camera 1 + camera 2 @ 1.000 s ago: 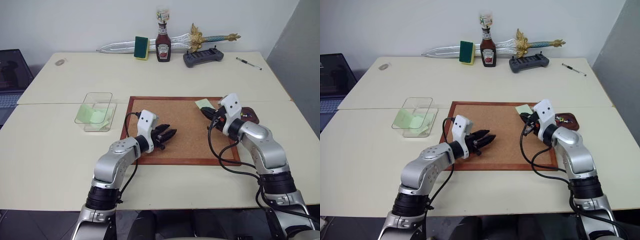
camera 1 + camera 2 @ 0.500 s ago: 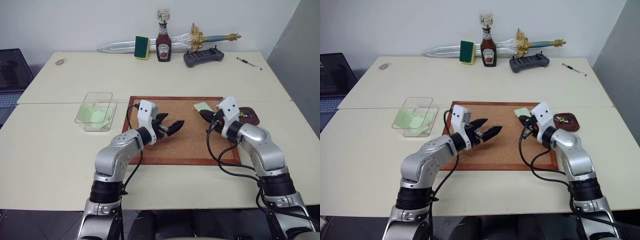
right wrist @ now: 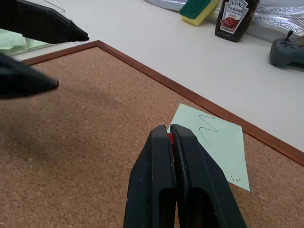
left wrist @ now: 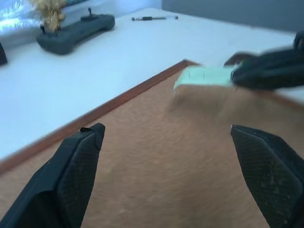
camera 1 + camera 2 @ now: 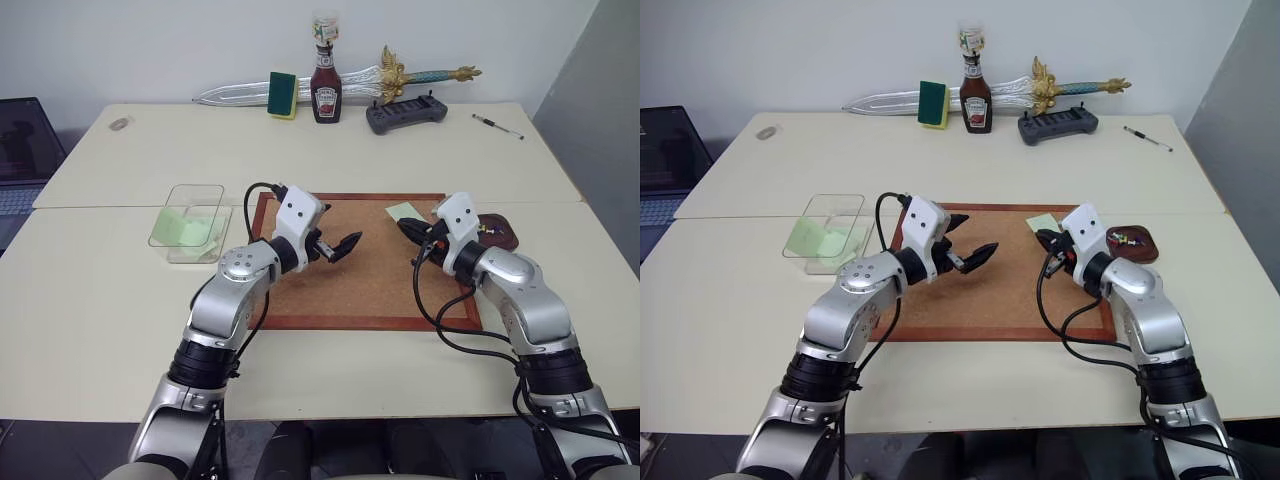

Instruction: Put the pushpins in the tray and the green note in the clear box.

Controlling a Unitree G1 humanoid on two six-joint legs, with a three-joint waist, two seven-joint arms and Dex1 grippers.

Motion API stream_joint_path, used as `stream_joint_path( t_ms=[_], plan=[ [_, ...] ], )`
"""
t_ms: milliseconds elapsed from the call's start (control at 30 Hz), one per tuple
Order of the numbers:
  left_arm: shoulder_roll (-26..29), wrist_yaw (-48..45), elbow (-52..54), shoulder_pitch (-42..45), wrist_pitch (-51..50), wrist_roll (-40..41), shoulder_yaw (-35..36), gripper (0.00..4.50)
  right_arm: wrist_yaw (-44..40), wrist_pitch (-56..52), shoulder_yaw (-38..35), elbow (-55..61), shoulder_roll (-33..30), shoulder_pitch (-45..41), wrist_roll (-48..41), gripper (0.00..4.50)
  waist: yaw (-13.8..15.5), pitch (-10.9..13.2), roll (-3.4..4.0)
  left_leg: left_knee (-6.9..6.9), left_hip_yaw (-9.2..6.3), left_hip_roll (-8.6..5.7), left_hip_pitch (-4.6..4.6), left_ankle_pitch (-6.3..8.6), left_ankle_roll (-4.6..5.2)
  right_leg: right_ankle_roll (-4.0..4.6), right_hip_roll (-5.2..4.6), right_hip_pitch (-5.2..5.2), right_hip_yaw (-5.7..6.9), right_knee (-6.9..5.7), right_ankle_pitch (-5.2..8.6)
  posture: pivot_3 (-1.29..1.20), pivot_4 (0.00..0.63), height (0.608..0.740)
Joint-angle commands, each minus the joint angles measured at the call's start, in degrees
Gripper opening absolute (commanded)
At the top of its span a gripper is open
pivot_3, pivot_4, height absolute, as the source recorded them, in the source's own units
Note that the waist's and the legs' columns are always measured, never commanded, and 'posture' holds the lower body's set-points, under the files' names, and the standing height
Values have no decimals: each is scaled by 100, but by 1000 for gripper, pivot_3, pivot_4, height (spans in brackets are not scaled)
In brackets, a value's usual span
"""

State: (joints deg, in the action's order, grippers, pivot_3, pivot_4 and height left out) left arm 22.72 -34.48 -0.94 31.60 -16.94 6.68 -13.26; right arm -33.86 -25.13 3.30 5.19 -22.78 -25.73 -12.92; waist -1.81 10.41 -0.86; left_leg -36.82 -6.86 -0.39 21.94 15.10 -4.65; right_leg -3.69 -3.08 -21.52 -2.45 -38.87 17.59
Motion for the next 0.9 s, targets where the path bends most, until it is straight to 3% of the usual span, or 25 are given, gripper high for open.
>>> stream_joint_path(
  t_ms=[33,300,633,900],
  plan=[
    [172,-394,-754,446,1646,-681,-372,4484,-71,-438,-168,476,64,-97,-429,0,1,0,0,0,0,0,1,1,1,0,0,0,0,1,0,0,150,740],
    [-29,-475,-2051,1037,3106,-1196,-548,4484,-93,-1158,-189,1062,76,-151,-977,0,-3,0,0,-1,-4,-2,28,2,4,0,0,-25,2,-3,0,0,150,740],
    [-405,-443,-2865,1390,3762,-1407,-469,4484,-73,-1677,-204,1450,61,-179,-1415,0,-13,0,0,-11,-6,-3,68,1,4,0,0,-63,4,-12,-1,0,150,740],
    [-498,-544,-2952,1400,3956,-1363,-428,3274,37,-1796,-257,1481,107,-179,-1527,0,-16,0,0,-12,-11,-4,77,1,4,0,0,-71,8,-13,-1,0,150,740]
  ],
)
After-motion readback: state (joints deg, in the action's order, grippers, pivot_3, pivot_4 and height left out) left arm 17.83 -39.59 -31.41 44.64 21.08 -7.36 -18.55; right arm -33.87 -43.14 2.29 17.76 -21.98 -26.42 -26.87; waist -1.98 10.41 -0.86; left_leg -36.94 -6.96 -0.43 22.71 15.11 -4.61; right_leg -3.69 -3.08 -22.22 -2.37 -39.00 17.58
